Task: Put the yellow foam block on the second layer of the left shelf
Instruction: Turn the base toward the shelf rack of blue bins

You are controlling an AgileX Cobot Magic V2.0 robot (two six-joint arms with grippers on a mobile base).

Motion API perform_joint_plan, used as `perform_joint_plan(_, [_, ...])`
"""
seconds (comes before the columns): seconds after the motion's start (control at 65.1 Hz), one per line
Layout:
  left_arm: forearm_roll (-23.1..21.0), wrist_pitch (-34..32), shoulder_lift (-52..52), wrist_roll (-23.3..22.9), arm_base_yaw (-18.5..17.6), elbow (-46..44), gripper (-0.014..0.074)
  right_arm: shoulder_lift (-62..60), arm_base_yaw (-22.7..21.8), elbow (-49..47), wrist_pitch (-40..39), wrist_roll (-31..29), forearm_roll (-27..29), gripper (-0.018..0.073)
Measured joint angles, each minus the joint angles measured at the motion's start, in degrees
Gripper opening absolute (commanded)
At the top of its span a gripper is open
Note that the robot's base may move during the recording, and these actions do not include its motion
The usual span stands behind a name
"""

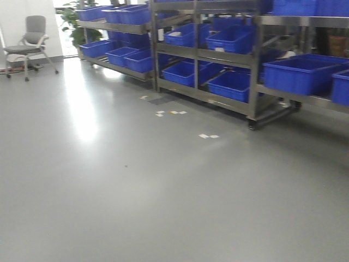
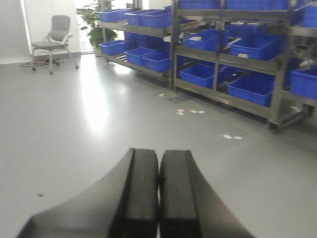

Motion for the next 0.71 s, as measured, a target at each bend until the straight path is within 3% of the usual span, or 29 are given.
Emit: perform_joint_plan(0.706, [0.00, 0.00, 0.00, 0.00, 0.00, 0.00, 0.0137, 0.00, 0.00, 0.00, 0.04, 0.00, 0.00, 0.0342])
